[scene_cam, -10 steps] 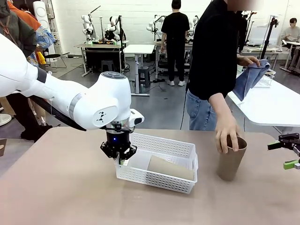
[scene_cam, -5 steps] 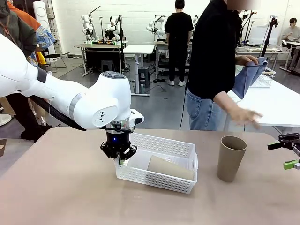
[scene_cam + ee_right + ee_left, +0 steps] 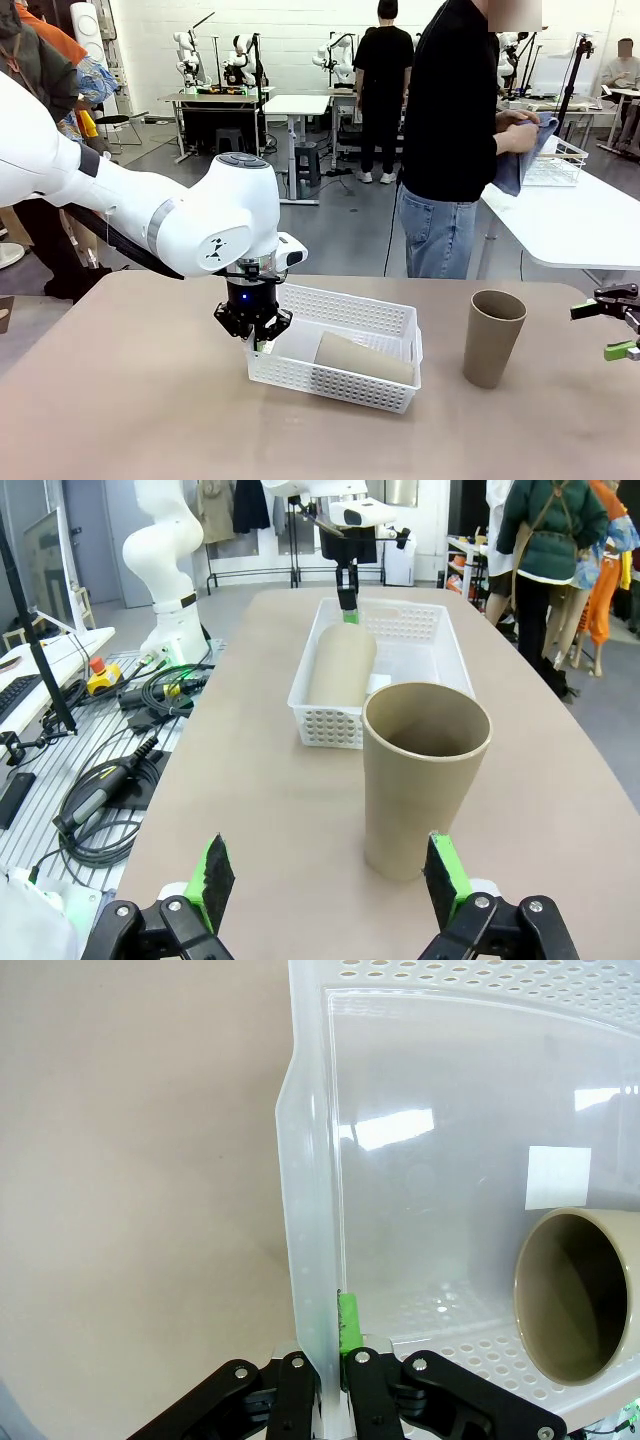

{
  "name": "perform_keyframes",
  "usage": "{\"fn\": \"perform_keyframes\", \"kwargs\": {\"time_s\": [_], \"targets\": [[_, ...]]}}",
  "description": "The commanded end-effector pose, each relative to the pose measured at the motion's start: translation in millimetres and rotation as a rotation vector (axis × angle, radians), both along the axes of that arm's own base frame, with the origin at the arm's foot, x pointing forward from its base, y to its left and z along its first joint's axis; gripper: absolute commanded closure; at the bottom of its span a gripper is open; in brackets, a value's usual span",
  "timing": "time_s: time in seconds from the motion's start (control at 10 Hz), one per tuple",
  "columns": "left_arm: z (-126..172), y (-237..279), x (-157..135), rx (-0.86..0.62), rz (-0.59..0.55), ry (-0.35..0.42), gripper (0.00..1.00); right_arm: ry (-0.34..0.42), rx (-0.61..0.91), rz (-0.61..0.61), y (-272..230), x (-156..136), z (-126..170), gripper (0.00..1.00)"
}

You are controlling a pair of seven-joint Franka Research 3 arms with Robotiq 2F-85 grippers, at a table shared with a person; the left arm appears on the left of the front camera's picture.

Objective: Clean and organize the cups into the basket.
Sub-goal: Pick up the Reusable plastic cup from the right side of the table and stack it inside the Organizing basket in the center of the table.

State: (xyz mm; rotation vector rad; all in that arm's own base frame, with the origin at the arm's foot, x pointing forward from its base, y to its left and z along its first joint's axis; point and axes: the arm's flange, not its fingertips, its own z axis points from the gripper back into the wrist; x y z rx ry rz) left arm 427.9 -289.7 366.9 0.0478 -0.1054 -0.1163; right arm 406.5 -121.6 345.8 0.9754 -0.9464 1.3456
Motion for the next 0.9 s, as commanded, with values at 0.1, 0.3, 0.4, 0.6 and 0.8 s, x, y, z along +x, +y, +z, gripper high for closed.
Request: {"fn": "perform_keyframes", "kwargs": {"time_s": [0.1, 0.3, 0.4, 0.6, 0.8], "targets": [[1, 1, -2, -0.006, -0.008, -0.008, 1.0, -0.049, 0.039, -0.015, 13, 28, -18, 0.0], [1, 1, -2, -0.006, -0.008, -0.008, 1.0, -0.026, 0.037, -0.012, 25, 40, -28, 0.0], [1, 1, -2, -0.006, -0.008, -0.008, 1.0, -0.014, 0.027, -0.021, 31, 49, -36, 0.0], [1, 1, -2, -0.006, -0.008, -0.008, 1.0, 0.018, 0.013, -0.046, 37, 65, -52, 0.0], [1, 1, -2, -0.006, -0.008, -0.008, 1.0, 0.053, -0.002, -0.067, 43, 74, -66, 0.0]]}}
